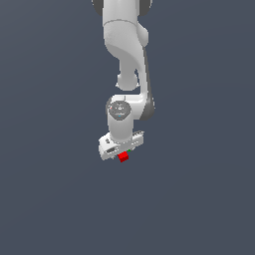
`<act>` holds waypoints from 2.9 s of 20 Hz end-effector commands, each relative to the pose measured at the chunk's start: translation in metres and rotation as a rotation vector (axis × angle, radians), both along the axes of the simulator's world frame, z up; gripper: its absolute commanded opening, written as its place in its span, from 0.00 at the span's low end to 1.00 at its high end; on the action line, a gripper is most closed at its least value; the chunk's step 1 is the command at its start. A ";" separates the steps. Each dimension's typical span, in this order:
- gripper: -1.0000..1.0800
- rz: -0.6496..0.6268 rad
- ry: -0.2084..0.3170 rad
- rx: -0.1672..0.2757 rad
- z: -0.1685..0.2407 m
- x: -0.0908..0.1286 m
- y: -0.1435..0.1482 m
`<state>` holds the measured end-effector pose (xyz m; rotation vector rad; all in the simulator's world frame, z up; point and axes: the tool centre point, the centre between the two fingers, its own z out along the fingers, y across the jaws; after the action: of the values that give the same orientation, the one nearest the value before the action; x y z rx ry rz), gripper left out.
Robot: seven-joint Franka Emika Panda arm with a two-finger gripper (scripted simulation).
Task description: Stack the red cube on top of the green cube.
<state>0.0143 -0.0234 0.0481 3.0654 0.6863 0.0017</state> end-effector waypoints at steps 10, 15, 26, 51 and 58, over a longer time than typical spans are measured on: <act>0.00 -0.001 0.001 0.000 -0.028 0.000 0.000; 0.00 -0.001 0.001 0.000 -0.028 0.000 0.000; 0.00 -0.001 0.001 0.000 -0.013 -0.001 0.000; 0.00 -0.001 0.000 0.000 0.065 -0.006 0.002; 0.00 -0.001 0.000 0.000 0.043 -0.030 0.011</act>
<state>-0.0094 -0.0145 0.0970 3.0658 0.6844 0.0013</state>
